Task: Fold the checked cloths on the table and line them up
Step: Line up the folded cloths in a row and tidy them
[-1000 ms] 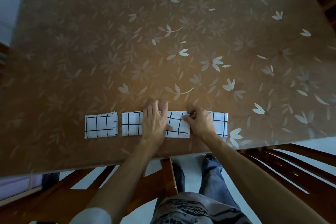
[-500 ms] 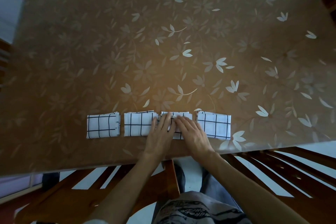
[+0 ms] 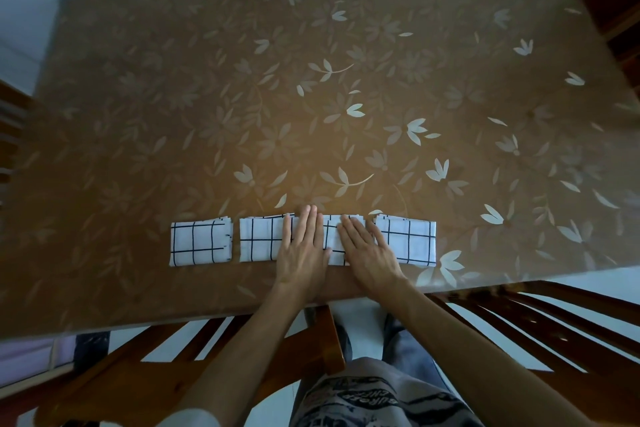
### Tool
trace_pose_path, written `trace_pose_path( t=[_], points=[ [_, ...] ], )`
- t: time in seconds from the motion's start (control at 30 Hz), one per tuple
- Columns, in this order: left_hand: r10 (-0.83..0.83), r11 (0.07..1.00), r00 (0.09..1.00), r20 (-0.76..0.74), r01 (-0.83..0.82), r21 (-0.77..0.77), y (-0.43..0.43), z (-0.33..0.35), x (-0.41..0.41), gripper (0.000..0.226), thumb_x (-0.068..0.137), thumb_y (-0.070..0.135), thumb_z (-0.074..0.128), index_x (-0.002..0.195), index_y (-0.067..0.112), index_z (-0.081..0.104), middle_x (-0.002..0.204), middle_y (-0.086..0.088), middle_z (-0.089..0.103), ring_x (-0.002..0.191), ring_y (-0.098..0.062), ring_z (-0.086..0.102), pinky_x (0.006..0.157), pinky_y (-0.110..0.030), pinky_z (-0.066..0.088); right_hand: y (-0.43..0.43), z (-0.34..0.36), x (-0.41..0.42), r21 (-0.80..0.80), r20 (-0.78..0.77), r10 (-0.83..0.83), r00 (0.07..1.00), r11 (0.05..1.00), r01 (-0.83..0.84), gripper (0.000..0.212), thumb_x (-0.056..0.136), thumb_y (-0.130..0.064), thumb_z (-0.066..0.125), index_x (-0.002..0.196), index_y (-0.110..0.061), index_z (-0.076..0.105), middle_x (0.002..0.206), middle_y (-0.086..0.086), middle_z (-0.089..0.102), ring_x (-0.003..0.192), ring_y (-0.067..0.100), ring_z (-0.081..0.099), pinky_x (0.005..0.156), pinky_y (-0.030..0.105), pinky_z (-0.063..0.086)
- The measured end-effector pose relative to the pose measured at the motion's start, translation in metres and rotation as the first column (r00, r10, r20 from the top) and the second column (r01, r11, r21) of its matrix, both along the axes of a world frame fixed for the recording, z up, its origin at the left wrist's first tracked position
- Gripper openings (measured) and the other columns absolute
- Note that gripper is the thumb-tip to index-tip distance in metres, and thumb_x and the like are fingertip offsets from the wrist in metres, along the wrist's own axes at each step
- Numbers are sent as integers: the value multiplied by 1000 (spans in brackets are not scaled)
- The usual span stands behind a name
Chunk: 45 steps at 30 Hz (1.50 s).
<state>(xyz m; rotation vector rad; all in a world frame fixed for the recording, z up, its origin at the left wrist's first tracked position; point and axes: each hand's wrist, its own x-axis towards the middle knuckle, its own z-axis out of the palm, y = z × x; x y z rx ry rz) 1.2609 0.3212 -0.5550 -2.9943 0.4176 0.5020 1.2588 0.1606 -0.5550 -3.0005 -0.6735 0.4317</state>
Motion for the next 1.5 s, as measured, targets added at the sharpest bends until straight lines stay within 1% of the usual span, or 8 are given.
trace_pose_path(
  t=[0.07,0.13,0.3,0.57,0.87,1.23,1.33,1.5],
  points=[
    [13,998,1000,-15,-14,-61,3,9,-1,65,106,39,28,158,7,6,166,-14,-1,154,-29,-6,124,-51,3,0,7,3,61,-12,-25,1000,998,26,61,73,-15,80,130,-5,61,142,12,53,130,25,53,104,44,44],
    [43,991,998,-43,-48,-127,5,18,-5,59,107,36,31,157,9,15,166,-15,8,154,-30,4,124,-47,14,-2,17,3,146,-2,-77,997,986,76,52,68,-10,84,117,-9,70,129,10,65,118,26,63,95,42,52],
    [120,954,993,-7,-117,-277,16,53,-16,45,104,31,41,145,13,41,153,-8,38,137,-24,39,110,-36,36,4,52,-4,256,-174,-210,962,934,250,34,98,-13,49,130,-16,59,133,5,62,118,29,59,99,41,48],
    [88,963,995,55,-71,-258,17,87,-38,53,103,32,45,151,15,31,165,-12,15,149,-27,21,118,-39,27,-7,99,-32,277,-175,-267,948,910,307,37,96,-23,53,133,-18,56,134,4,60,119,26,58,98,38,46],
    [172,956,984,51,-154,-251,-1,111,-112,29,101,32,46,124,18,55,127,-4,57,115,-24,53,94,-38,49,-35,127,-106,286,-147,-249,957,916,282,28,97,-21,44,117,-13,62,116,10,67,99,26,65,86,40,56],
    [338,861,941,-30,-322,-395,-8,133,-185,22,103,32,42,106,21,60,111,-3,58,101,-20,59,82,-34,51,-46,147,-172,416,-183,-210,961,869,269,34,95,-17,46,125,-12,62,125,9,66,111,27,62,95,39,52],
    [400,777,909,-118,-404,-483,-13,133,-178,26,106,29,41,109,16,63,113,-3,61,94,-13,58,73,-24,43,-42,137,-167,445,-351,-278,894,790,420,39,96,-12,43,133,-11,56,131,9,61,117,26,58,99,33,48],
    [575,432,699,-426,-701,-567,-23,118,-132,36,106,33,38,129,15,60,129,-4,59,120,-21,53,102,-36,42,-31,112,-134,494,-710,-336,619,388,778,43,94,-1,44,136,-8,48,129,4,57,116,22,54,91,29,49]
  ],
)
